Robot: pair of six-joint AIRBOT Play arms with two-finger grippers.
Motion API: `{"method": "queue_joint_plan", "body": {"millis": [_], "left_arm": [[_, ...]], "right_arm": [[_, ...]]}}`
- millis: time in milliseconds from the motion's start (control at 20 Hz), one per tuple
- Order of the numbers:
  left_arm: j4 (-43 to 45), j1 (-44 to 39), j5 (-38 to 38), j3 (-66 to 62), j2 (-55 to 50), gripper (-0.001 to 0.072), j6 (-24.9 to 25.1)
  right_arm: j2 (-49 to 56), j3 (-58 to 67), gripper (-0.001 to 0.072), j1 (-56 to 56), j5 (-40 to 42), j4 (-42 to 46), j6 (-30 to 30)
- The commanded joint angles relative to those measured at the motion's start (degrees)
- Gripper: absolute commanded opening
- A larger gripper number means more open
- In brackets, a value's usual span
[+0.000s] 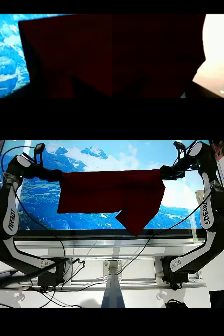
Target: Fold the clothes and pants, and hang the long-sleeved shirts on hangers.
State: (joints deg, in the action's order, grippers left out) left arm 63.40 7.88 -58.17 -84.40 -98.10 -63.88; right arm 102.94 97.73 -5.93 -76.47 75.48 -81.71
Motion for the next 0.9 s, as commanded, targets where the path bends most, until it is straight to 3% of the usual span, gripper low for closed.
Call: {"method": "queue_joint_plan", "body": {"millis": [0, 100, 150, 250, 300, 350, 400, 450, 650, 850], "left_arm": [[1.8, 0.1, -4.3, -0.1, -0.3, 0.0684, -1.4], [1.8, 1.2, -7.3, -0.1, 1.1, 0.0683, -2.2], [1.8, 2.0, -9.3, -0.1, 2.2, 0.0630, -2.2], [1.8, 4.1, -13.7, -0.1, 5.0, 0.0390, -2.2], [1.7, 5.4, -15.6, -0.1, 6.5, 0.0340, -2.1], [1.7, 6.9, -17.4, -0.1, 8.1, 0.0336, -1.7], [1.7, 8.3, -18.8, 0.0, 9.6, 0.0270, -1.7], [1.7, 9.9, -20.7, 0.1, 11.3, 0.0018, -0.5], [-2.4, 16.6, -24.9, 2.9, 18.8, 0.0016, 2.5], [-7.7, 24.3, -20.9, 18.2, 30.6, 0.0016, 6.3]], "right_arm": [[-0.1, -1.6, 0.0647, -0.5, -2.4, 4.7, -0.6], [-0.4, -1.6, 0.0628, -2.0, -7.4, 10.8, -0.6], [-0.4, -1.6, 0.0628, -3.2, -10.5, 12.0, -0.7], [-0.5, -1.6, 0.0614, -6.7, -15.9, 9.7, -0.7], [-0.5, -1.7, 0.0534, -8.4, -17.9, 7.7, -0.7], [-1.0, -2.3, 0.0448, -9.9, -19.0, 5.1, -0.7], [-2.3, -3.9, 0.0409, -11.3, -19.0, 2.6, -0.7], [-4.0, -6.4, 0.0409, -12.3, -17.9, 0.9, -0.5], [-15.3, -24.4, 0.0409, -13.7, -9.1, -4.9, 5.1], [-26.3, -46.4, 0.0409, -13.7, 0.6, -12.5, 8.2]]}}
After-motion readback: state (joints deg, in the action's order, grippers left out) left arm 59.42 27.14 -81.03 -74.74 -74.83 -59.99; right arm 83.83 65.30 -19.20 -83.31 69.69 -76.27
